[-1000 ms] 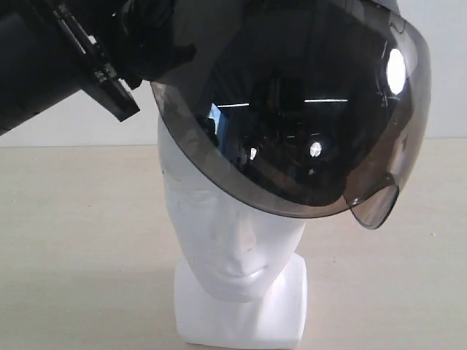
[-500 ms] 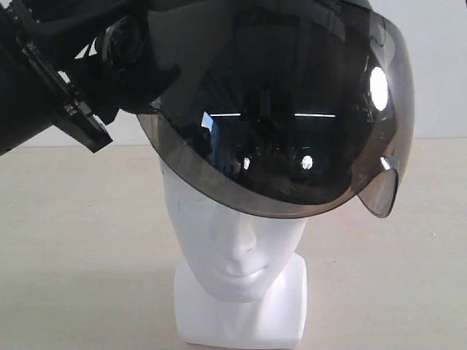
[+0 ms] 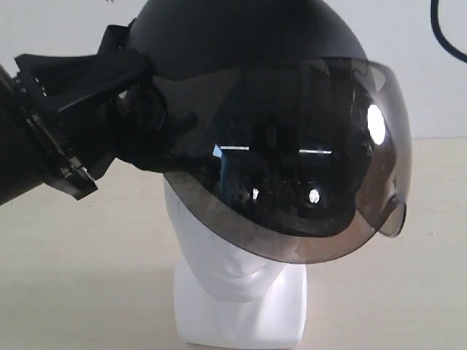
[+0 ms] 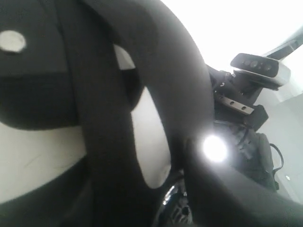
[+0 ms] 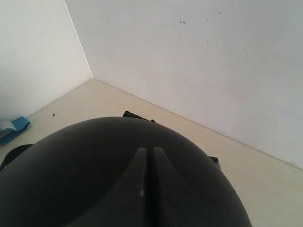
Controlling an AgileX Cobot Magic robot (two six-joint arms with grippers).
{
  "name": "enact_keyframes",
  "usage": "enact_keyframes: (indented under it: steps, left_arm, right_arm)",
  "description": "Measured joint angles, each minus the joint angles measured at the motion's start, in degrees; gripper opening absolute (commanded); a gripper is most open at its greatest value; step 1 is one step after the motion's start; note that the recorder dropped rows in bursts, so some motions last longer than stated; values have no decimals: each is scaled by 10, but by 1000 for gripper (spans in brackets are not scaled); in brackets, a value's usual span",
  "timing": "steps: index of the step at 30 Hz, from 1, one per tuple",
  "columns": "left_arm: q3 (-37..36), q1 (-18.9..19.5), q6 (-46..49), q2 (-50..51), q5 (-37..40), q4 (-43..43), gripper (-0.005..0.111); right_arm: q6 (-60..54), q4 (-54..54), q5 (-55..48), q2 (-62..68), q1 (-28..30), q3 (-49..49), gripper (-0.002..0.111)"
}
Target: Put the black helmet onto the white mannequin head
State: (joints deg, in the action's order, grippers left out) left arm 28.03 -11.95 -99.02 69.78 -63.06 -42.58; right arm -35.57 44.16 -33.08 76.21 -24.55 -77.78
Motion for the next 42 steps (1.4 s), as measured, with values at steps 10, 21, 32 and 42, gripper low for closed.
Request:
enact_keyframes:
  steps: [10,21,32,42]
  left_arm:
    - [-27,5,5,-1,-5,5,4]
    - [-85,11,72,-15,-47,21,4]
    - [-136,11,127,-16,-58,30,4]
    - [-140,11,152,-18,-24,32,4]
  right_arm:
    - [41,-24,-13,30,-2,-4,0]
    - [65,-94,19,30,-34,-5,0]
    - [78,-102,14,32,-34,-8,0]
    - [74,-104,13,32,-34,-8,0]
